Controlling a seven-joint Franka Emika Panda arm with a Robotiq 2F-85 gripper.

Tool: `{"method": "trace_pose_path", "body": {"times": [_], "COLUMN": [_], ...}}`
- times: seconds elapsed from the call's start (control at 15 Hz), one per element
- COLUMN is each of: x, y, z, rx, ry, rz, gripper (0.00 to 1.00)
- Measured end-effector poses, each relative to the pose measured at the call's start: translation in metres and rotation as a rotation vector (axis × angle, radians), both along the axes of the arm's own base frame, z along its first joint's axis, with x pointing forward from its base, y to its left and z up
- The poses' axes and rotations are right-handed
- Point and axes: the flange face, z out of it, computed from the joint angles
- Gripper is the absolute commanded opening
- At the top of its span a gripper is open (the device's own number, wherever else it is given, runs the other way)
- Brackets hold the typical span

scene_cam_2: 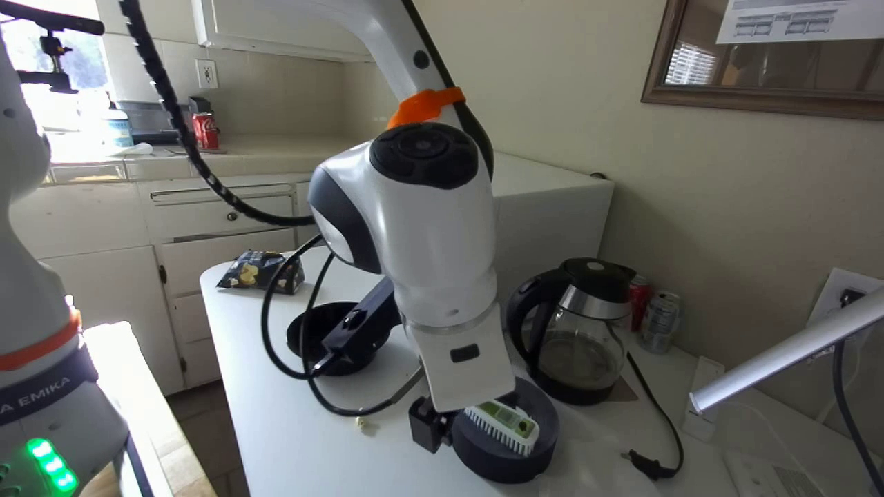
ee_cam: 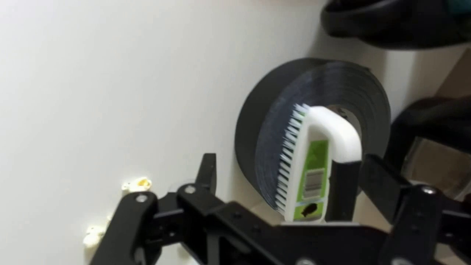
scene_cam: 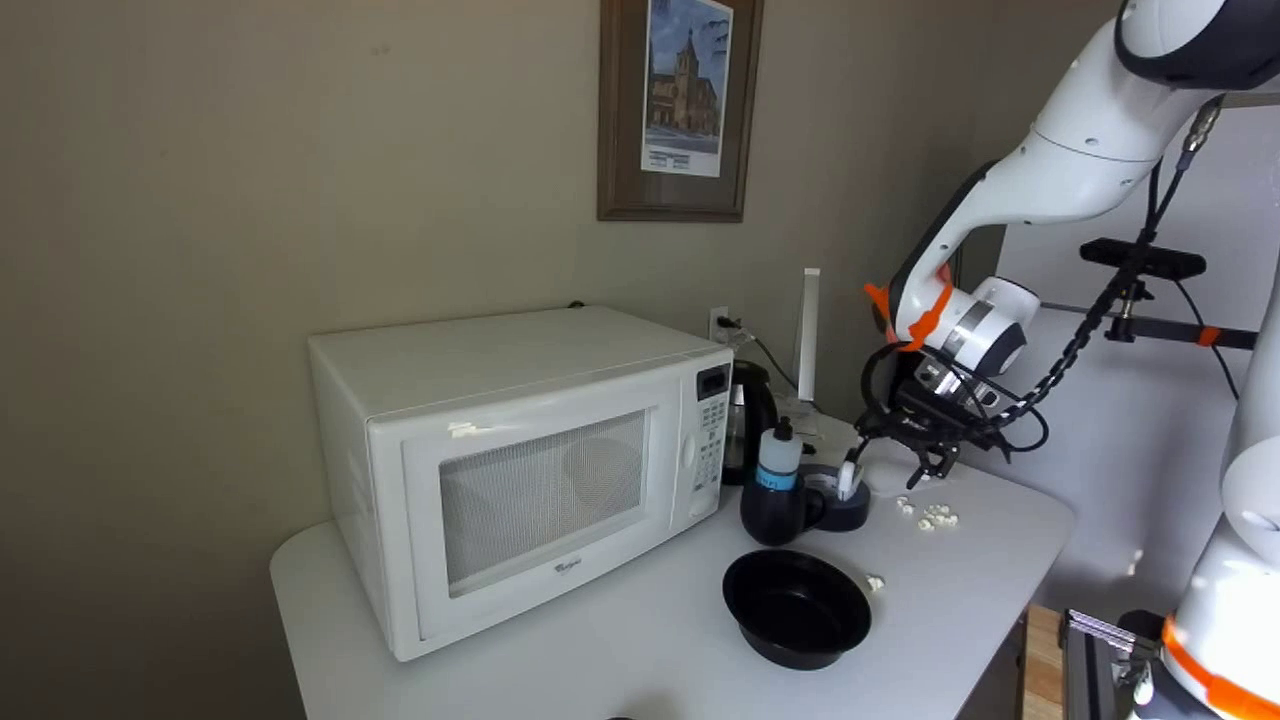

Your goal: Put the brush on the tape

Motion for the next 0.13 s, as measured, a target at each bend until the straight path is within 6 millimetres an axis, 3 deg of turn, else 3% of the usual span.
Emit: {"method": "trace_pose_path", "body": {"times": [0.13], "x": [-0.0135], "y": [0.0034], "z": [0.0092], "rx": [-0.003], "ry": [0.013], "rz": [0.085], "gripper": [1.00]}}
